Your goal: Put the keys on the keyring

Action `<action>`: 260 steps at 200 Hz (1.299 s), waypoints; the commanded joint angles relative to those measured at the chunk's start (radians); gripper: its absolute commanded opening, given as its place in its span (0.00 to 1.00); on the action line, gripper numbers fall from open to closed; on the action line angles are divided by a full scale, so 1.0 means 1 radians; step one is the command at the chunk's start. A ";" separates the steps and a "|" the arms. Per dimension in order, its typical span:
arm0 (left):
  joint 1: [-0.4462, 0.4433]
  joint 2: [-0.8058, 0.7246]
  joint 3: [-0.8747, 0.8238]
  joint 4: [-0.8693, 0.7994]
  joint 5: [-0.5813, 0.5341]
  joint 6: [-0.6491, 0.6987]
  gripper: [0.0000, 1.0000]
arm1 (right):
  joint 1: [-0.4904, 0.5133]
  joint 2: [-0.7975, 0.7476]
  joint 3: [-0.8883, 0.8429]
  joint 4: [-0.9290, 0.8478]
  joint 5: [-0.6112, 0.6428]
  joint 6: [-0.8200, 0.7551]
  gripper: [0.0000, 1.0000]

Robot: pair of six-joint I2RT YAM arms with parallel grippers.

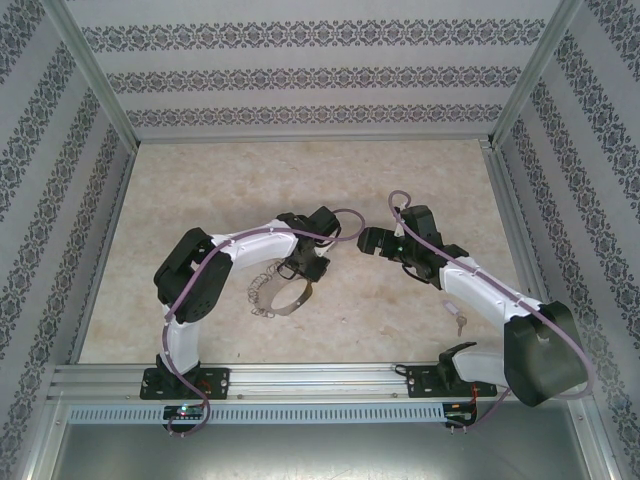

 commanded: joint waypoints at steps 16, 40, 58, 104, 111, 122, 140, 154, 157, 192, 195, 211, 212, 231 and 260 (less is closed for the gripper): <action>-0.007 -0.023 -0.032 0.051 0.019 -0.003 0.32 | -0.003 -0.032 -0.022 -0.008 -0.039 -0.024 0.98; -0.007 -0.079 -0.071 0.096 0.027 -0.019 0.38 | -0.001 -0.048 -0.034 -0.009 -0.065 -0.019 0.97; -0.006 -0.142 -0.121 0.148 0.022 -0.037 0.46 | -0.003 -0.064 -0.044 -0.009 -0.075 -0.016 0.97; -0.002 -0.351 -0.362 0.407 0.013 -0.147 0.55 | 0.003 -0.099 -0.083 0.006 -0.095 0.006 0.94; -0.001 -0.381 -0.401 0.453 0.006 -0.162 0.54 | 0.004 -0.104 -0.092 0.011 -0.095 0.011 0.93; 0.002 -0.418 -0.457 0.507 -0.007 -0.175 0.52 | 0.005 -0.115 -0.108 0.028 -0.091 0.023 0.92; 0.011 -0.463 -0.533 0.591 0.005 -0.172 0.45 | 0.006 -0.131 -0.131 0.051 -0.091 0.033 0.91; 0.029 -0.485 -0.588 0.657 0.031 -0.183 0.38 | 0.006 -0.141 -0.140 0.055 -0.095 0.036 0.90; 0.034 -0.488 -0.598 0.667 0.043 -0.186 0.37 | 0.006 -0.142 -0.139 0.055 -0.095 0.035 0.90; 0.072 -0.491 -0.692 0.808 0.107 -0.200 0.34 | 0.005 -0.170 -0.149 0.054 -0.096 0.033 0.89; 0.074 -0.490 -0.696 0.815 0.109 -0.199 0.34 | 0.005 -0.173 -0.150 0.054 -0.093 0.032 0.89; 0.085 -0.474 -0.719 0.858 0.124 -0.193 0.33 | 0.003 -0.179 -0.151 0.052 -0.092 0.029 0.89; 0.085 -0.473 -0.720 0.860 0.125 -0.193 0.33 | 0.003 -0.179 -0.152 0.051 -0.092 0.029 0.89; 0.088 -0.450 -0.737 0.909 0.138 -0.183 0.33 | 0.004 -0.184 -0.151 0.051 -0.091 0.026 0.88; 0.090 -0.413 -0.740 0.967 0.156 -0.167 0.33 | 0.004 -0.175 -0.150 0.057 -0.089 0.027 0.88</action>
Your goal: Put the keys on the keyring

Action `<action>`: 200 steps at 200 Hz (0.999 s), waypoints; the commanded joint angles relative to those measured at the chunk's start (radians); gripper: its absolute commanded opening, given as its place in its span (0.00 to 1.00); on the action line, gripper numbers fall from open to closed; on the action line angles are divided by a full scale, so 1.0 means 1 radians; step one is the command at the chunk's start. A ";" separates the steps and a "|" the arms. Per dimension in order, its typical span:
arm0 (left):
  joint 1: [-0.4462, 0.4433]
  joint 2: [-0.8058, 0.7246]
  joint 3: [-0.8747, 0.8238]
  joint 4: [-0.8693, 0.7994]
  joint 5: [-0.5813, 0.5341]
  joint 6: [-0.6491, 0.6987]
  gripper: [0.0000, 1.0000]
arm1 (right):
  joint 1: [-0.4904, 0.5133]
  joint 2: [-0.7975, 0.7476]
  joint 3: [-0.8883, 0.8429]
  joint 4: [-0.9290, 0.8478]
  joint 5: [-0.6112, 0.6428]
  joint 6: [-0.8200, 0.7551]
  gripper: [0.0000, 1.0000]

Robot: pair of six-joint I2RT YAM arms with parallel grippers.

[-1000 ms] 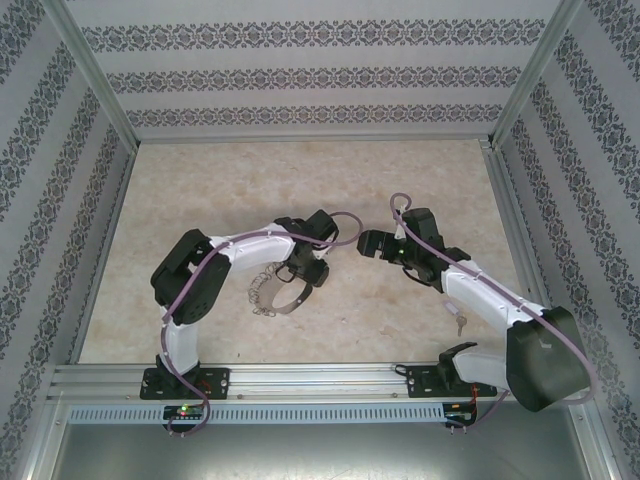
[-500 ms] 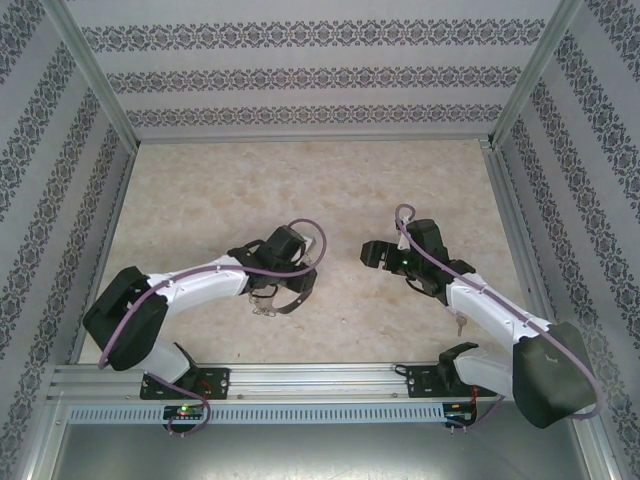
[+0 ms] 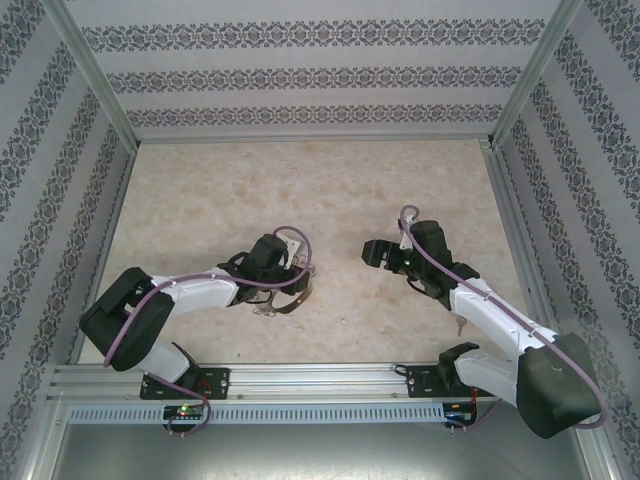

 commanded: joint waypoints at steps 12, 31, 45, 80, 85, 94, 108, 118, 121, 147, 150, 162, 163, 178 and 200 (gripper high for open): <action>0.010 0.055 0.001 0.121 0.049 0.019 0.33 | 0.003 -0.001 -0.010 0.020 -0.005 0.001 0.88; 0.012 0.090 0.019 0.122 0.066 0.029 0.32 | 0.003 0.011 -0.004 0.025 -0.005 0.001 0.88; 0.011 0.106 0.020 0.134 0.069 0.033 0.32 | 0.003 0.017 0.002 0.029 -0.007 0.002 0.88; 0.012 0.127 0.016 0.156 0.062 0.038 0.32 | 0.001 0.028 0.008 0.028 -0.007 -0.004 0.88; 0.011 0.128 0.015 0.161 0.057 0.039 0.32 | 0.000 0.028 0.008 0.028 -0.007 -0.005 0.88; 0.012 0.129 0.012 0.167 0.050 0.039 0.32 | -0.002 0.031 0.009 0.028 -0.007 -0.005 0.88; 0.012 0.126 0.008 0.176 0.033 0.044 0.31 | -0.003 0.033 0.009 0.029 -0.007 -0.005 0.88; 0.012 0.123 0.008 0.176 0.023 0.049 0.31 | -0.004 0.035 0.009 0.029 -0.010 -0.006 0.88; 0.012 0.120 0.008 0.175 0.018 0.052 0.31 | -0.004 0.035 0.009 0.030 -0.009 -0.007 0.88; 0.011 0.099 0.006 0.167 -0.010 0.066 0.30 | -0.005 0.036 0.004 0.033 -0.008 -0.005 0.88; 0.012 0.097 0.005 0.165 -0.013 0.068 0.30 | -0.006 0.036 0.004 0.033 -0.007 -0.005 0.88; 0.012 0.088 0.005 0.160 -0.018 0.075 0.30 | -0.006 0.036 0.002 0.035 -0.008 -0.004 0.88; 0.012 0.088 0.005 0.160 -0.018 0.076 0.30 | -0.006 0.037 0.001 0.035 -0.008 -0.004 0.88; 0.011 0.090 0.011 0.147 -0.020 0.088 0.30 | -0.007 0.040 -0.001 0.040 -0.007 -0.001 0.88; 0.012 0.101 0.007 0.154 -0.019 0.094 0.30 | -0.007 0.046 0.000 0.047 -0.011 0.003 0.88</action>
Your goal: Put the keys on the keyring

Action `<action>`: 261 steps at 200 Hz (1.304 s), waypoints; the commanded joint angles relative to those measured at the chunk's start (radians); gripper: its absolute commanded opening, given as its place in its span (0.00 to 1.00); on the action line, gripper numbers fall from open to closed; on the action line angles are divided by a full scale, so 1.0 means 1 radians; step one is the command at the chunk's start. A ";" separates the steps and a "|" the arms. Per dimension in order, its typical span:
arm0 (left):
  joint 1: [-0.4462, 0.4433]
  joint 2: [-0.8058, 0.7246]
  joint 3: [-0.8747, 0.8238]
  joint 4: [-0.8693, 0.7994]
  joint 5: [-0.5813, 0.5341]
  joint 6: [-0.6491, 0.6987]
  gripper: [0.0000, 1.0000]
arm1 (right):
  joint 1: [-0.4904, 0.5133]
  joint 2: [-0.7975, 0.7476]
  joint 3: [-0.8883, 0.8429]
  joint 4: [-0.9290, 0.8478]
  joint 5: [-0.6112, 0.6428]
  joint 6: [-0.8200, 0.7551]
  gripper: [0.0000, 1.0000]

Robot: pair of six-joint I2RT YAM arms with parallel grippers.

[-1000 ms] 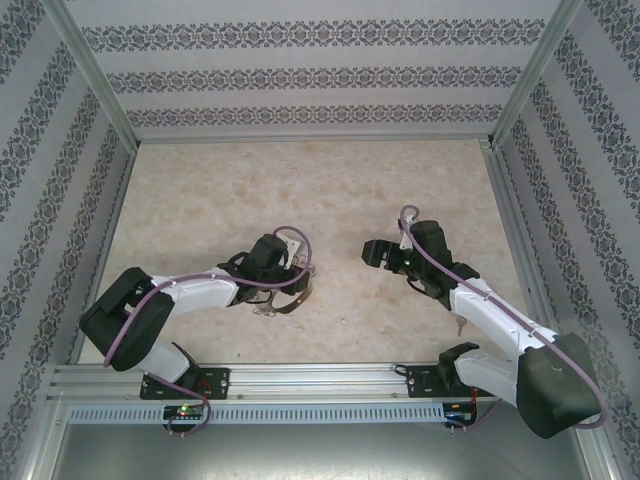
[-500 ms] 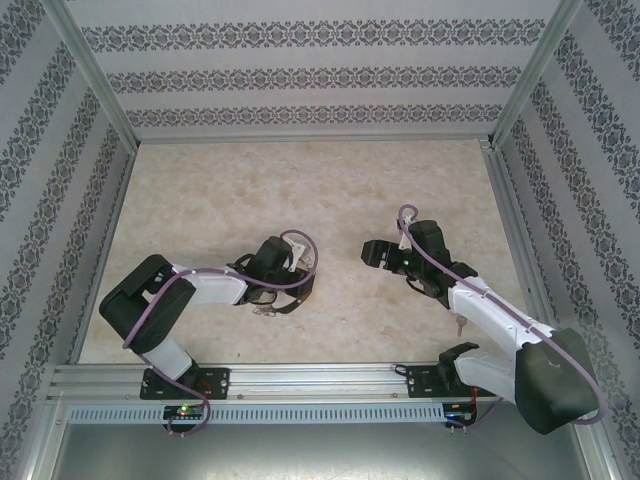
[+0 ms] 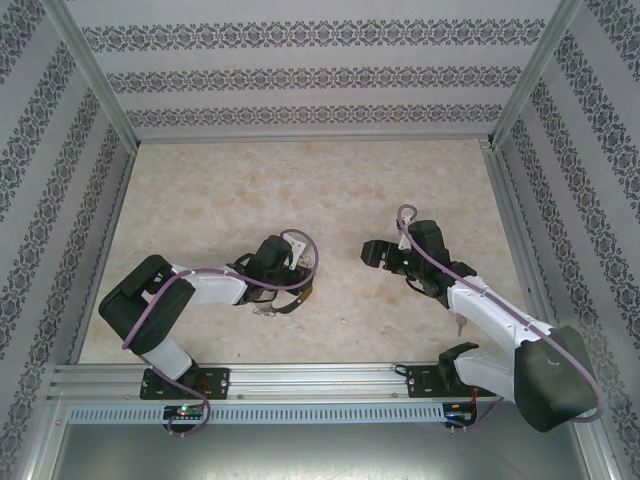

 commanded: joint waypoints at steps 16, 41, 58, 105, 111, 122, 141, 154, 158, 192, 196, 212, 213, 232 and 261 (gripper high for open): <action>0.011 0.002 0.008 0.030 -0.010 0.034 0.30 | -0.007 0.013 0.002 0.028 -0.011 0.003 0.88; 0.012 0.016 0.007 0.049 -0.003 0.034 0.30 | -0.007 0.015 0.002 0.028 -0.009 0.003 0.88; 0.010 0.024 0.013 0.054 0.001 0.039 0.30 | -0.006 0.017 0.002 0.026 -0.008 0.004 0.87; 0.012 0.060 0.037 0.055 0.019 0.051 0.29 | -0.007 0.017 0.002 0.023 -0.006 0.003 0.87; 0.011 0.064 0.039 0.056 0.019 0.051 0.29 | -0.007 0.017 0.002 0.023 -0.007 0.003 0.87; 0.012 0.069 0.040 0.060 0.020 0.051 0.29 | -0.007 0.017 0.003 0.022 -0.007 0.003 0.87; 0.012 0.072 0.044 0.057 0.021 0.054 0.28 | -0.007 0.016 0.003 0.019 -0.005 0.003 0.87; 0.012 0.071 0.045 0.059 0.021 0.054 0.28 | -0.007 0.017 0.004 0.019 -0.003 0.002 0.87; 0.012 0.068 0.044 0.059 0.019 0.055 0.28 | -0.006 0.017 0.004 0.019 -0.002 0.002 0.87; 0.011 0.033 0.041 0.063 0.010 0.054 0.29 | -0.007 0.024 0.004 0.022 -0.004 0.003 0.87; 0.011 0.030 0.042 0.060 0.011 0.055 0.29 | -0.007 0.023 0.003 0.024 -0.005 0.002 0.87; 0.011 0.027 0.051 0.048 0.017 0.060 0.29 | -0.007 0.030 0.004 0.027 -0.007 0.002 0.87; 0.011 0.027 0.053 0.047 0.018 0.061 0.29 | -0.007 0.030 0.004 0.028 -0.007 0.002 0.87; 0.012 0.027 0.057 0.044 0.019 0.061 0.30 | -0.007 0.036 0.006 0.032 -0.009 0.003 0.87; 0.012 0.039 0.058 0.044 0.022 0.059 0.29 | -0.007 0.038 0.005 0.034 -0.011 0.003 0.87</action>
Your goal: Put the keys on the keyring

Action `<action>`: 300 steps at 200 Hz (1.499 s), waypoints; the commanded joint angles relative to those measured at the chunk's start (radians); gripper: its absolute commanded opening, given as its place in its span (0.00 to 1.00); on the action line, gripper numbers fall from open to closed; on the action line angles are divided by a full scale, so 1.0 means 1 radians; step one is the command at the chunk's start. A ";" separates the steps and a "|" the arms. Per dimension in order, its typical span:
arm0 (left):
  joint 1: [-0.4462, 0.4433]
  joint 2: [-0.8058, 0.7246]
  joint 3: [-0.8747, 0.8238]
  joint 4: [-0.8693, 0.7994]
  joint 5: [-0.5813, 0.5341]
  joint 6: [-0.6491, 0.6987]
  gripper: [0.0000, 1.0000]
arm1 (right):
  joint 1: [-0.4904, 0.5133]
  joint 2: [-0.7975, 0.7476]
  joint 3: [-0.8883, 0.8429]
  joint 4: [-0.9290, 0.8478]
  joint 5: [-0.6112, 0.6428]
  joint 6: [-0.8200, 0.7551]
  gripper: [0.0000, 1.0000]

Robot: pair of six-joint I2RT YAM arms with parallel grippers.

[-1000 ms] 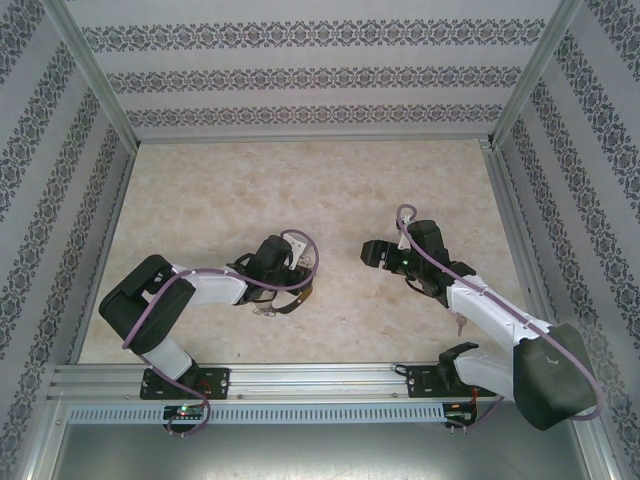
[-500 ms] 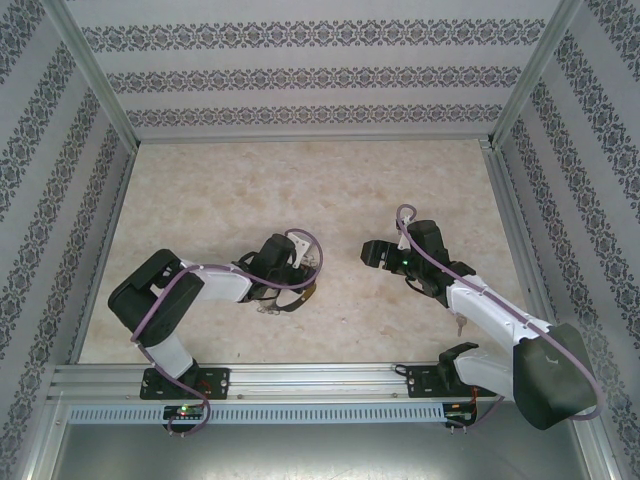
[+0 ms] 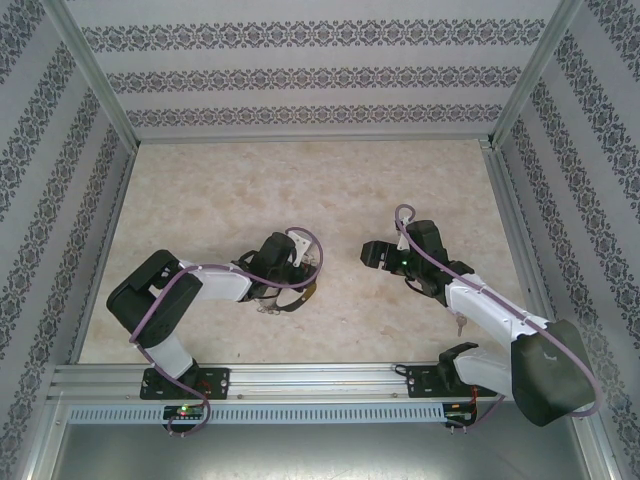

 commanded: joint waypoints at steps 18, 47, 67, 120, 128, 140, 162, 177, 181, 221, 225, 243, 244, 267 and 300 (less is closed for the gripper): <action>0.011 -0.001 0.022 0.006 0.012 0.022 0.29 | -0.008 0.006 0.004 0.026 -0.011 0.001 0.87; 0.011 0.019 0.023 0.013 0.013 0.020 0.29 | -0.008 0.005 0.005 0.024 -0.010 0.000 0.87; 0.011 0.035 0.028 0.015 0.019 0.019 0.29 | -0.010 0.004 0.004 0.025 -0.010 0.000 0.87; 0.010 0.056 0.034 0.023 0.020 0.019 0.24 | -0.013 0.003 0.004 0.022 -0.011 -0.001 0.86; 0.011 0.055 0.035 0.022 0.019 0.019 0.22 | -0.013 0.002 0.003 0.022 -0.013 -0.001 0.86; 0.011 0.051 0.040 0.015 0.022 0.021 0.15 | -0.014 0.002 0.003 0.019 -0.014 -0.002 0.86; 0.011 0.036 0.059 -0.016 0.032 0.032 0.05 | -0.015 -0.001 0.007 0.013 -0.022 -0.003 0.86; 0.011 0.018 0.081 -0.057 0.041 0.049 0.00 | -0.015 -0.004 0.011 0.000 -0.027 -0.005 0.86; 0.010 0.014 0.088 -0.070 0.045 0.055 0.00 | -0.014 -0.004 0.010 -0.002 -0.027 -0.006 0.86; 0.011 -0.032 0.178 -0.259 0.099 0.131 0.00 | -0.015 -0.004 0.045 -0.061 -0.011 -0.026 0.93; 0.011 -0.033 0.190 -0.281 0.105 0.143 0.00 | -0.014 -0.004 0.051 -0.070 -0.005 -0.029 0.95; 0.011 -0.040 0.238 -0.378 0.131 0.196 0.00 | -0.012 0.003 0.075 -0.111 0.029 -0.044 0.98; 0.011 -0.040 0.242 -0.383 0.133 0.198 0.00 | -0.012 0.003 0.076 -0.114 0.031 -0.046 0.98; 0.011 -0.037 0.290 -0.466 0.160 0.249 0.00 | -0.010 0.019 0.110 -0.169 0.067 -0.065 0.98; 0.010 -0.032 0.298 -0.483 0.155 0.285 0.00 | -0.016 0.019 0.109 -0.146 0.021 -0.087 0.97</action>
